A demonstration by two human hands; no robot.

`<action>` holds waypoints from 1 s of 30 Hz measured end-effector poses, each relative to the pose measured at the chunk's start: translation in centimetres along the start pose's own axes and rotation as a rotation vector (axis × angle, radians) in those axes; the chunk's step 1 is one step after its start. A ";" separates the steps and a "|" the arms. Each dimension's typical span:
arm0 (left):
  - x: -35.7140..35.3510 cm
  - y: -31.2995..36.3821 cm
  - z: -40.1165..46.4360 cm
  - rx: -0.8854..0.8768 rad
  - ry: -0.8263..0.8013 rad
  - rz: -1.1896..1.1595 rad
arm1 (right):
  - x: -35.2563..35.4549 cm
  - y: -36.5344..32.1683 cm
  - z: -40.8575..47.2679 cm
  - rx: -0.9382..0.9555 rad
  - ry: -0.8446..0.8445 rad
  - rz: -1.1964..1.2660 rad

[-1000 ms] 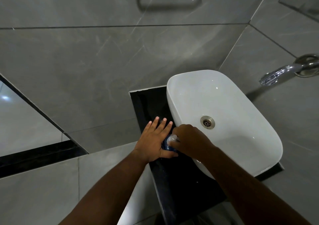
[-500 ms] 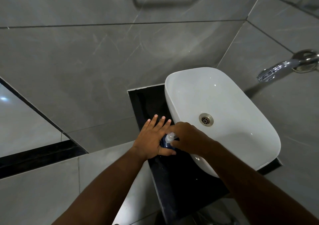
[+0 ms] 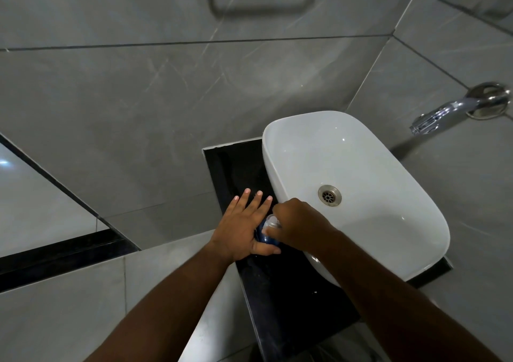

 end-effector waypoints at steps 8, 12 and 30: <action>-0.1 0.0 0.0 0.003 -0.001 -0.012 | -0.1 0.8 0.0 -0.108 -0.199 0.051; -0.3 0.0 0.0 0.007 0.001 -0.028 | 0.1 0.8 -0.4 -0.101 -0.092 0.007; -0.2 0.2 0.0 0.017 0.017 -0.056 | -0.1 0.5 0.1 -0.028 -0.102 0.125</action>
Point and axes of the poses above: each hand's wrist, its own z-axis towards the middle knuckle, its own x-axis out of the back of the hand, y = z × x, the point moved 1 cm from there along z, towards the middle knuckle, and after that the axes turned 7 degrees about z, right-handed, at the moved point
